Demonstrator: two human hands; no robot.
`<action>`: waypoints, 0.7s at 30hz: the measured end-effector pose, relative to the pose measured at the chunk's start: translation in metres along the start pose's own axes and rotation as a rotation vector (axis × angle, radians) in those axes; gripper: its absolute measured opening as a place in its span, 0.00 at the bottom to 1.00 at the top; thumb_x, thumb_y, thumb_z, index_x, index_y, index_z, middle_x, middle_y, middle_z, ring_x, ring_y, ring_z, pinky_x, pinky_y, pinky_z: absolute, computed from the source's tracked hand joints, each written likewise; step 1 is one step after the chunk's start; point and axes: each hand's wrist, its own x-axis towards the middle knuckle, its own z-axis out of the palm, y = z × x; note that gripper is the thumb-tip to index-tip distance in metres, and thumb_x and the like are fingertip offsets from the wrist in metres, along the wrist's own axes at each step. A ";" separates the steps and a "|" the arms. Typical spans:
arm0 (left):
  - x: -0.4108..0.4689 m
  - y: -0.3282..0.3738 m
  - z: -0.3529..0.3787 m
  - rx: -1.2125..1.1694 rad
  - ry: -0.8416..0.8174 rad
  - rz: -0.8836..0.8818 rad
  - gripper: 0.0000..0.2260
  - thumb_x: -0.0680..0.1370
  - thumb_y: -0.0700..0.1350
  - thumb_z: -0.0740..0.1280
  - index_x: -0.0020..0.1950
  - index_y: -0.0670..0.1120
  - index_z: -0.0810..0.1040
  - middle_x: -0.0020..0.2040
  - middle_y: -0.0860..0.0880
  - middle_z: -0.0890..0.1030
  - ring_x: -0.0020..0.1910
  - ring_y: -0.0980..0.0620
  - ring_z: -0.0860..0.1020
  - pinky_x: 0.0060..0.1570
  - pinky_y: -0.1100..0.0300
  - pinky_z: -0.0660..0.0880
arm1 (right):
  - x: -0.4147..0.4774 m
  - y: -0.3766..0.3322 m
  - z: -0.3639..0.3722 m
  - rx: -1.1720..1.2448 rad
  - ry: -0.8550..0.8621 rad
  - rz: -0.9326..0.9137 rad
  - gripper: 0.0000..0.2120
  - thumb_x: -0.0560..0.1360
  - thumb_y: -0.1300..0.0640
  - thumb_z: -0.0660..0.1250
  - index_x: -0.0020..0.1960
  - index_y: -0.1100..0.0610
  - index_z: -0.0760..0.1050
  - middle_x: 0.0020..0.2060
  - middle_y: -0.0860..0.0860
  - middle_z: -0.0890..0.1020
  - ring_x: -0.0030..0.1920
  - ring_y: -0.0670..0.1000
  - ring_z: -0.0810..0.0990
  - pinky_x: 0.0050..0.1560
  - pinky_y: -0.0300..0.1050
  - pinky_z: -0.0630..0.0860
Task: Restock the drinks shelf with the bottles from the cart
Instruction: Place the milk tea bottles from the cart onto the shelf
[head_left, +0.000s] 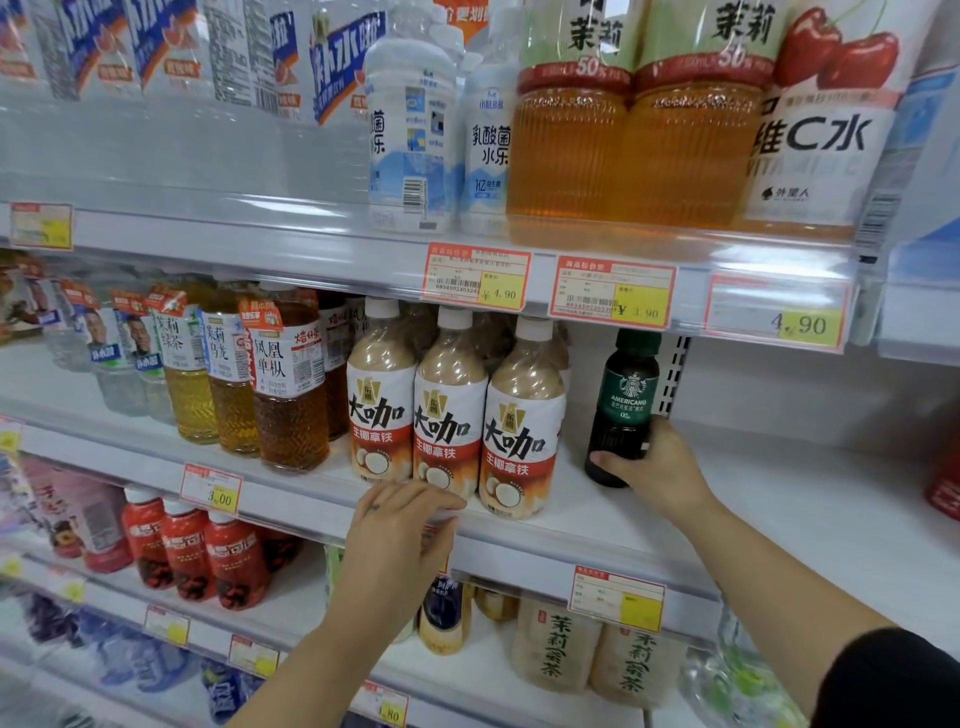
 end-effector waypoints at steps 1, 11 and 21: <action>0.000 0.000 0.000 0.001 -0.001 -0.005 0.11 0.67 0.39 0.75 0.46 0.51 0.81 0.44 0.57 0.81 0.46 0.60 0.75 0.59 0.61 0.65 | 0.000 -0.001 0.000 -0.007 0.000 -0.001 0.29 0.66 0.58 0.76 0.61 0.64 0.68 0.58 0.59 0.78 0.58 0.59 0.76 0.51 0.45 0.71; 0.000 0.005 -0.004 -0.011 -0.022 -0.012 0.13 0.66 0.36 0.76 0.46 0.49 0.81 0.42 0.57 0.81 0.42 0.61 0.73 0.52 0.52 0.74 | 0.010 -0.004 0.008 0.008 -0.059 0.043 0.30 0.67 0.59 0.76 0.63 0.64 0.67 0.59 0.60 0.77 0.58 0.59 0.76 0.51 0.44 0.70; -0.041 -0.005 -0.022 -0.175 -0.032 0.007 0.11 0.75 0.47 0.61 0.54 0.50 0.80 0.54 0.55 0.78 0.55 0.57 0.74 0.59 0.55 0.72 | -0.106 -0.037 -0.007 -0.038 0.248 -0.285 0.15 0.72 0.59 0.69 0.58 0.53 0.74 0.50 0.49 0.79 0.46 0.44 0.75 0.46 0.31 0.69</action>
